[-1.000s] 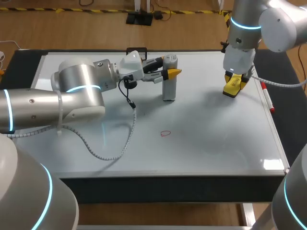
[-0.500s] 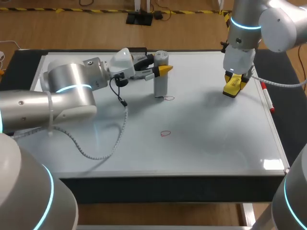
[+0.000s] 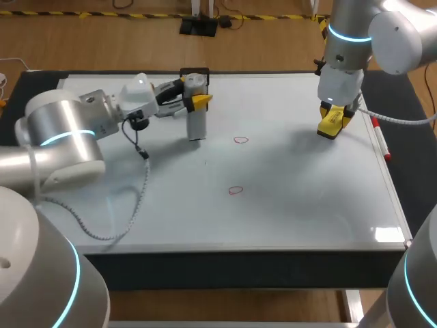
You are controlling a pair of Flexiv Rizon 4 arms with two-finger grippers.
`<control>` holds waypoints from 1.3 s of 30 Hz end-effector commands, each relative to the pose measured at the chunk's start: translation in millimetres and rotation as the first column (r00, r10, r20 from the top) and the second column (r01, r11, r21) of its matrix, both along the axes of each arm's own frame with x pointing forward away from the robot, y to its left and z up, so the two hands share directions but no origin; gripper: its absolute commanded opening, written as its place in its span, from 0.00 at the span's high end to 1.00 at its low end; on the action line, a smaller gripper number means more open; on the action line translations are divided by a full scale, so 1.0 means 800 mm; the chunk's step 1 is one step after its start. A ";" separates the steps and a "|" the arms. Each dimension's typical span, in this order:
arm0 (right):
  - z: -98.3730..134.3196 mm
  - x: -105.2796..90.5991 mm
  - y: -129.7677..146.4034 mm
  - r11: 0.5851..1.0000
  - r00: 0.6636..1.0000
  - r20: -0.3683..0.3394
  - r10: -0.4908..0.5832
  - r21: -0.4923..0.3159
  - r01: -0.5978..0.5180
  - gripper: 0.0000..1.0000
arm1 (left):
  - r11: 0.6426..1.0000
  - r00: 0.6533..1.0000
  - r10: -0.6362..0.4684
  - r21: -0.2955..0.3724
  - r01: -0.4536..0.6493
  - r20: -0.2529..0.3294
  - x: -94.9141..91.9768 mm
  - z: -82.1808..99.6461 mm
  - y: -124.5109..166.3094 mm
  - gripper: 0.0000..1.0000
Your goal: Pick up the inspection probe, press it on each red-marked spot on the whiteboard one by one, put down the probe, pick up the eraser, and wipe off all the red marks.
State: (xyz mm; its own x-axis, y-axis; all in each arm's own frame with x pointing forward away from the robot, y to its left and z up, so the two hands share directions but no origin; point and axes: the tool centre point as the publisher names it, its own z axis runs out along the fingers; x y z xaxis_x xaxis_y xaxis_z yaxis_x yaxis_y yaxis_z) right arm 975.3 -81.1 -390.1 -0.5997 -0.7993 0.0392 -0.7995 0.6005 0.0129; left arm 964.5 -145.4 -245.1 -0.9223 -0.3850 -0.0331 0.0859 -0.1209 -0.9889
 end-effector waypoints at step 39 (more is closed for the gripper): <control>0.001 0.001 0.000 1.000 1.000 -0.001 0.001 -0.004 -0.001 1.00 | 0.957 0.957 0.290 0.014 -0.290 0.004 -0.083 0.015 0.226 1.00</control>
State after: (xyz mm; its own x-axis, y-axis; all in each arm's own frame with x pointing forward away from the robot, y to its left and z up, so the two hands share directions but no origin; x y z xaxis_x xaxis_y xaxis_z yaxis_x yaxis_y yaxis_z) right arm 975.4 -81.1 -390.2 -0.5998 -0.7992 0.0392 -0.7995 0.6006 0.0129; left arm 899.6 34.8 -235.1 -0.7730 -0.6330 -0.0412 0.1163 -0.0776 -0.9902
